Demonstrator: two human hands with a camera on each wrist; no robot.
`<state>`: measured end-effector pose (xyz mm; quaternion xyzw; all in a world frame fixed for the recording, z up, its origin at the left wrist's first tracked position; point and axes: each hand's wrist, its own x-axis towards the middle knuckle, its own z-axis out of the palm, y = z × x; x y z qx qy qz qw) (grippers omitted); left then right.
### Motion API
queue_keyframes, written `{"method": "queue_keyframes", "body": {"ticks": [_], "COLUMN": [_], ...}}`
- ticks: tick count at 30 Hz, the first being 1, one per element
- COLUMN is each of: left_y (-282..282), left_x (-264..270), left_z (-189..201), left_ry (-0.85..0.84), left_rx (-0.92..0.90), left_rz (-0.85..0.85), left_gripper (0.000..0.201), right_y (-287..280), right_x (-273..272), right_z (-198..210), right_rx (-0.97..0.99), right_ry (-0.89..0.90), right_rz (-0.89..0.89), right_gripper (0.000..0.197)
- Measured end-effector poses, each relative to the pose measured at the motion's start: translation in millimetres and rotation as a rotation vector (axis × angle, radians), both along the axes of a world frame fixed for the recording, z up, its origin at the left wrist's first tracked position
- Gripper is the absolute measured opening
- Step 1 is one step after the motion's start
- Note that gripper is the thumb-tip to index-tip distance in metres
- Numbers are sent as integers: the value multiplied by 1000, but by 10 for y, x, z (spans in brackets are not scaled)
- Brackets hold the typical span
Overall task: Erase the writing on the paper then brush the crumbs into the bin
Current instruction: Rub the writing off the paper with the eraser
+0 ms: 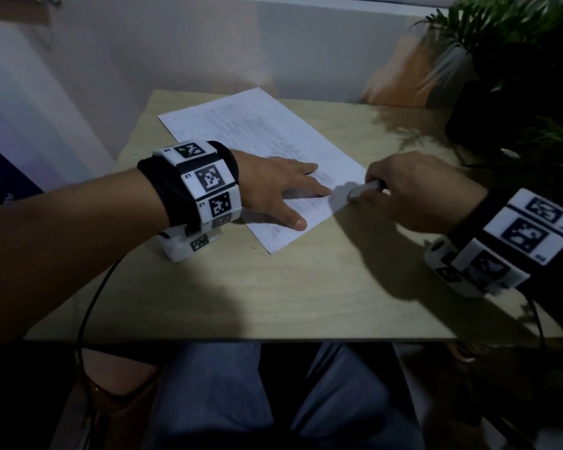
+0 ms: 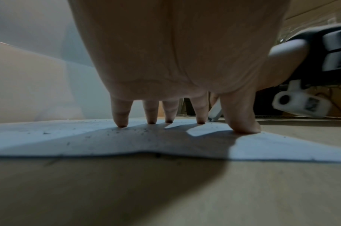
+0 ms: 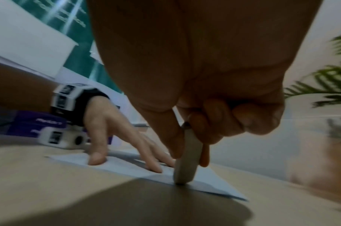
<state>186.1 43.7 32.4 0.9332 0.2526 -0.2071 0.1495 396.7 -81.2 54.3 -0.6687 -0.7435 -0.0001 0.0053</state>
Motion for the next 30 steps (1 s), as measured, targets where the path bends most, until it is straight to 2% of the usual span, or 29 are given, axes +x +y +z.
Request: {"method": "queue_keyframes", "body": {"ticks": [2,5,9,14,19,21,23,25,28,30], "left_y": [-3,-29,-39,-18,-17,-21,-28,-34,-37,-32], "left_x": [5,-4,-25,-8,-20,-16,-4,4,-6,-26], "left_z": [1,-4,-3,-3,-6,-1,9,12,-5,-31], "left_ry": [-3,-16,-24,-8,-11,-5,3,8,-5,-24], "left_rx": [-3,4,3,-6,-14,-8,-5,6,13,4], "left_rz": [0,3,6,0,-6,-13,-16,-19,-18,-12], "left_gripper": [79,78,78,79,78,79,79,79,79,79], "right_y": [-60,-9,55,-8,117,103,60,32,91,160], "right_x": [-119,-20,118,-20,330,307,182,62,118,253], "right_z": [-4,67,47,53,150,133,106,74,41,80], "right_rx": [-51,-134,-50,-122,-88,-14,40,13,-54,-96], "right_ry": [25,75,-7,49,-37,-8,105,184,136,99], "right_rz": [72,0,-76,-26,-219,-180,-87,-13,3,-87], "right_gripper": [38,46,31,47,29,25,28,23,23,23]}}
